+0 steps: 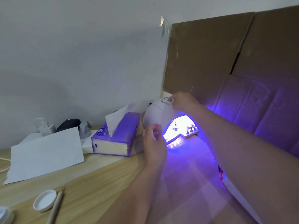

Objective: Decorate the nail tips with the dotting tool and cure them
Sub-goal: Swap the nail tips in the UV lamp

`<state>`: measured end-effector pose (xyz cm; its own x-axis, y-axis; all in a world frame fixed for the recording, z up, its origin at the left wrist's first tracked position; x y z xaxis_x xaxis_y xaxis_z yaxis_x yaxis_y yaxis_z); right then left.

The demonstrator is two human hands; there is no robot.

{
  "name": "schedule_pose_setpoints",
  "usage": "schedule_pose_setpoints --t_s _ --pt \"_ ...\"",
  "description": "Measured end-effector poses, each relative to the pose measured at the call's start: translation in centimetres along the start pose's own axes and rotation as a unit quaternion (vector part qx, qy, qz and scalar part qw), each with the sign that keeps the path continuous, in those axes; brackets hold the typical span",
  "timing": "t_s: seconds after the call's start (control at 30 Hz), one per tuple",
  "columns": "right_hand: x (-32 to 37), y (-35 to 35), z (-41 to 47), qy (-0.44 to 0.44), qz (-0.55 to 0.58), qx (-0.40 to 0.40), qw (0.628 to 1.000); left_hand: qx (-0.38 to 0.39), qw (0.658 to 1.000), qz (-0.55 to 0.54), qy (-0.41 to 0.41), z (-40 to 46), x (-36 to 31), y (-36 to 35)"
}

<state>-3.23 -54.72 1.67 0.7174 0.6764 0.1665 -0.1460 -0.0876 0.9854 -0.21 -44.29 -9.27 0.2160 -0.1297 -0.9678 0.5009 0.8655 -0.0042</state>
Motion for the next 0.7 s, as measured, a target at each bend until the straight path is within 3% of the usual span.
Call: schedule_pose_setpoints --t_s 0.1,0.27,0.4,0.5,0.6,0.7 --pt "-0.1 0.1 0.4 0.007 -0.027 0.003 1.0 0.0 1.0 0.001 0.0 -0.1 0.0 0.0" --pt "-0.4 -0.2 1.2 0.003 0.03 -0.045 0.999 -0.019 1.0 -0.007 -0.001 -0.4 -0.5 0.1" --pt "-0.8 -1.0 0.8 0.006 0.053 -0.056 0.997 -0.016 0.996 0.028 0.088 -0.1 -1.0 0.8" --pt "-0.7 -0.9 0.2 0.018 0.094 -0.021 0.995 0.085 0.982 0.044 0.161 0.2 -2.0 2.1" --pt "0.0 -0.1 -1.3 -0.002 0.159 0.001 0.987 0.199 0.958 0.097 0.18 -0.9 -3.6 3.7" --pt "2.3 1.2 -3.4 0.011 0.263 -0.087 0.961 0.324 0.915 0.083 0.225 -3.0 -6.2 6.3"
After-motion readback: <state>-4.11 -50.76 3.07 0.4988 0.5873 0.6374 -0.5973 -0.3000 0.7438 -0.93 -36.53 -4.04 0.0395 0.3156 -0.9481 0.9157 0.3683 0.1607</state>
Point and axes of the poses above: each hand's wrist, its own z-axis towards the middle knuckle, its own y-axis out of the back of the hand, x = y × z, the point moved 2 cm from there along z, towards the middle knuckle, and after that the axes turned 3 degrees about x, right-handed, at the moved point
